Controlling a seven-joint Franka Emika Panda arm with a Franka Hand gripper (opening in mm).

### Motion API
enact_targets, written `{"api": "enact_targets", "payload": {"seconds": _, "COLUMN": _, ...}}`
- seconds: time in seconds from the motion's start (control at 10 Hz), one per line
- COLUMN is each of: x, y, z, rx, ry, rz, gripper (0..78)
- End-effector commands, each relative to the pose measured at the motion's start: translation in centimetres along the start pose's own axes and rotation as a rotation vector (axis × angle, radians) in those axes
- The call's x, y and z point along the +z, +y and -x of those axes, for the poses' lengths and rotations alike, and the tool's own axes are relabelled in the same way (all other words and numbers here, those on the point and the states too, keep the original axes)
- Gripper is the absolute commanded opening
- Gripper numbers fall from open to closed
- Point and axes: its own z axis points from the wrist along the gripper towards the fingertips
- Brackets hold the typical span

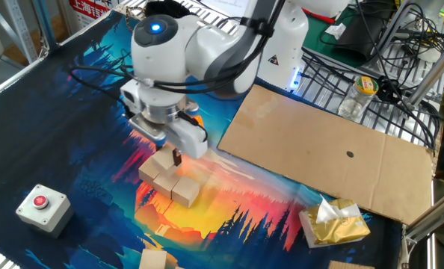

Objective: Stack the blocks into a pyramid shape

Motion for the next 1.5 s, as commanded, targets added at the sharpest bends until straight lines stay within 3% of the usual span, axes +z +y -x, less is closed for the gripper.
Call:
{"api": "enact_targets", "payload": {"seconds": 0.1, "x": 0.71, "y": -1.60, "z": 1.61, "rx": -0.028, "ry": -0.006, "rz": 0.024, "gripper": 1.1}}
{"api": "enact_targets", "payload": {"seconds": 1.5, "x": 1.60, "y": -1.22, "z": 1.83, "rx": -0.037, "ry": -0.015, "rz": 0.046, "gripper": 1.1}}
